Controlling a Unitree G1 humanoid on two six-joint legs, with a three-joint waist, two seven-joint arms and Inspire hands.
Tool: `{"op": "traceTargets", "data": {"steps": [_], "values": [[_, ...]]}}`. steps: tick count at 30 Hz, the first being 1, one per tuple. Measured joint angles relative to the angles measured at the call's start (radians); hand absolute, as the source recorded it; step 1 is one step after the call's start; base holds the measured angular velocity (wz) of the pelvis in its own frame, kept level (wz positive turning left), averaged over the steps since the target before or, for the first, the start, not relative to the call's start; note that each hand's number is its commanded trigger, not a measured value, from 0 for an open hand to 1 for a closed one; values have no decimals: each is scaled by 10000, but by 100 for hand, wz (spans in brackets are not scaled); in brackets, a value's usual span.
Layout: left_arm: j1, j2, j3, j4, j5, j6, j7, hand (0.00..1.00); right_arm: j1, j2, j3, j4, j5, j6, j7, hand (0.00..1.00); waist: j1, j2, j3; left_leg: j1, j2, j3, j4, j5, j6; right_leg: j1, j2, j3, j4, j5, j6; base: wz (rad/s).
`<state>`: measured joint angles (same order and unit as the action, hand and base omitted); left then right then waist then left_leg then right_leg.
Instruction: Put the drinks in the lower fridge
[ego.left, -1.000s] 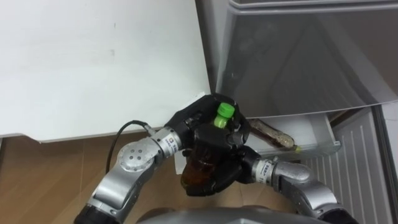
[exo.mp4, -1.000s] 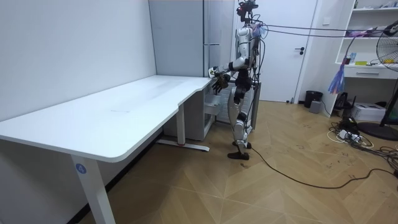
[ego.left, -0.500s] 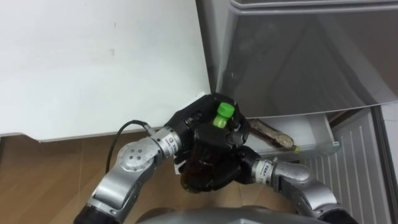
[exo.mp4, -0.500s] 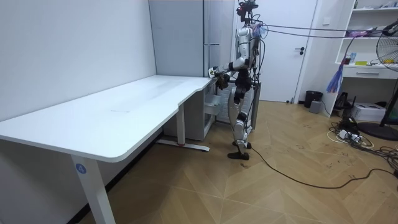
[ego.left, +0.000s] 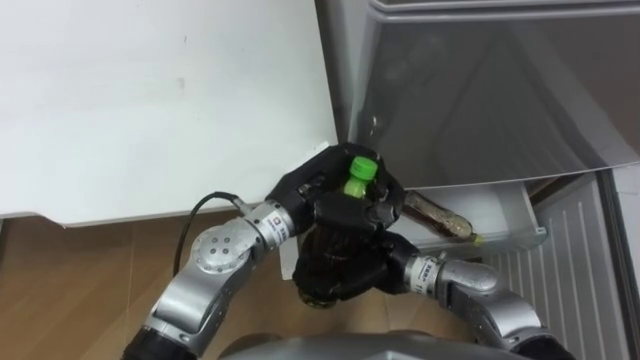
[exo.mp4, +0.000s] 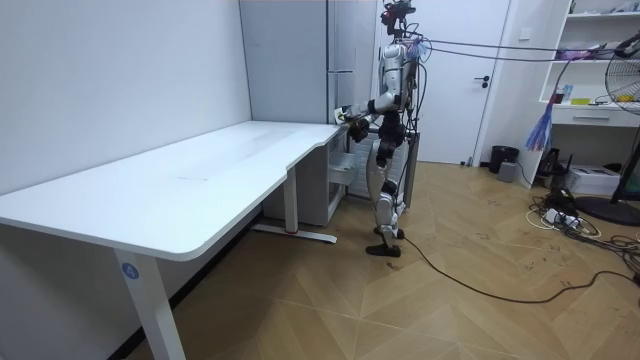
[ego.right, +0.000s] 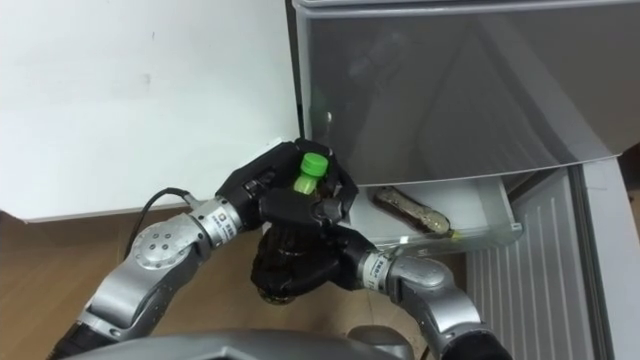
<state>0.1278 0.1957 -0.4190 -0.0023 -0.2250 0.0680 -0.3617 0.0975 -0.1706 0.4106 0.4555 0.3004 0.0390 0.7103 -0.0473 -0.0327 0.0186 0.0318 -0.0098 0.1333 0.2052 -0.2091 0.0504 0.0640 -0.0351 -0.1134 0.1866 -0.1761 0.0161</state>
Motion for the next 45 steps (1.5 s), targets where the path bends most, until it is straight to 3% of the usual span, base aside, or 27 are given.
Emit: {"op": "traceTargets", "data": {"steps": [4, 5, 7, 8, 9, 28, 45], "values": [[-2, -18, 5, 0, -24, 0, 47, 56, 1, -14, 8, 3, 52, -3, -7, 100, 3, 11, -3, 1, 0, 1, -1, 0, 0, -1, 0, 7, -4, 0, 0, 0], [-2, -17, 13, 0, -23, 0, 46, 39, 2, -25, 8, 3, 62, -3, -7, 100, 3, 16, -4, 8, 0, 2, 0, 0, 0, 0, 0, 11, -3, 0, 0, 0], [-6, -12, 12, 0, -15, -1, 47, 19, 3, -39, 12, 10, 97, -3, 3, 100, -3, 30, -2, 3, 0, 1, 0, 0, 0, 0, 0, 7, -4, 0, 0, 0], [-11, -2, 11, 0, -15, -1, 47, 2, 3, -47, 17, 11, 101, -3, 6, 100, -3, 36, -4, 2, 0, 1, 0, 0, 0, 0, 0, 6, -4, 0, 0, 0], [-37, 34, 9, 0, 1, -2, 47, 0, 3, -67, 26, 16, 100, 0, 6, 100, -2, 46, -4, 1, 0, 1, 0, 0, 0, 0, 0, 6, -3, 0, 0, 0], [-195, 275, -177, -6, 24, -62, 78, 0, 47, -484, 190, -11, 135, 52, 42, 100, -24, 119, -27, -37, -3, 10, 23, 6, 3, -107, -5, 17, 28, 10, -13, 0], [-229, 280, -74, -376, -486, -53, 68, 0, 41, -611, 235, -36, 763, 46, 96, 100, -13, 8, -14, -143, 14, 4, 244, -20, 30, -174, -18, 9, 177, 11, -13, 0]]}}
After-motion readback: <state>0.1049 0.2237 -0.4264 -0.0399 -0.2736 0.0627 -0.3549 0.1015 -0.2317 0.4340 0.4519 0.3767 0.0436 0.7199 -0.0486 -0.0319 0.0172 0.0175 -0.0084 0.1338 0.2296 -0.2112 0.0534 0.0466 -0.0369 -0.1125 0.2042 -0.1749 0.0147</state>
